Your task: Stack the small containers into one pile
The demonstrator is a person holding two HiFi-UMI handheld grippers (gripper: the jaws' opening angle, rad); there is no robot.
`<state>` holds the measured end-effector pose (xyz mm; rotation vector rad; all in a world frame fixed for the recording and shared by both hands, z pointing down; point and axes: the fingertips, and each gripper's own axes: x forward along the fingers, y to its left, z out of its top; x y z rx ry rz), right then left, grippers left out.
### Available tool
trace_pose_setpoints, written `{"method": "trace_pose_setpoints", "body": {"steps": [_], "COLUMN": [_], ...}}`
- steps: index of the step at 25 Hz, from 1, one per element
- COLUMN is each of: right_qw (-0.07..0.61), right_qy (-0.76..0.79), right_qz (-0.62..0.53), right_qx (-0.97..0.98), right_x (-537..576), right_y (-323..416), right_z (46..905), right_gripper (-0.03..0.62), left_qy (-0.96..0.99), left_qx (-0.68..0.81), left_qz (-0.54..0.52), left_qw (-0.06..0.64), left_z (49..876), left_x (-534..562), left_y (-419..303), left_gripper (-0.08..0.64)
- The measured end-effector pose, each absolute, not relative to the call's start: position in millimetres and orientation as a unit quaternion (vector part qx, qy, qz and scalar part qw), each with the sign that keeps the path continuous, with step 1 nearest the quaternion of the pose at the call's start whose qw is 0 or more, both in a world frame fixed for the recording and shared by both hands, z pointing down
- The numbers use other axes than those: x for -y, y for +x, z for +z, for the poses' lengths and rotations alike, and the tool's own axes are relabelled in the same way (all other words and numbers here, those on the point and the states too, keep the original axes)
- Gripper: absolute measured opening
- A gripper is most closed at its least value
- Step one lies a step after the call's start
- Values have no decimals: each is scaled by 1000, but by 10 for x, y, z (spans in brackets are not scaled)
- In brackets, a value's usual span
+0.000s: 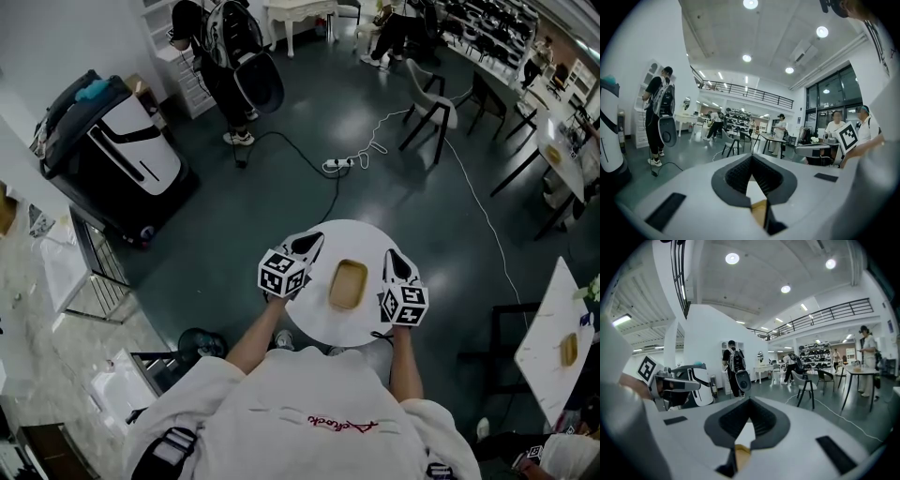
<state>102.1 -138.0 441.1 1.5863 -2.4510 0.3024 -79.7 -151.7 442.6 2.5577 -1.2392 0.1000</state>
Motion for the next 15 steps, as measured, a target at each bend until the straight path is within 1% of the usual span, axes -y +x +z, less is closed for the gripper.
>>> {"method": "trace_pose_setpoints", "body": {"steps": [15], "right_qw": [106], "right_qy": [536], "right_qz": [106], "right_qx": [831], "right_x": [1396], "right_y": [972], "right_z": [4458], "right_gripper": [20], "left_qy": [895], "left_qx": [422], "left_qz": [31], "left_qw": [144], "left_z": [4377], "left_x": [1567], "left_y": [-711], "left_gripper": [9]}}
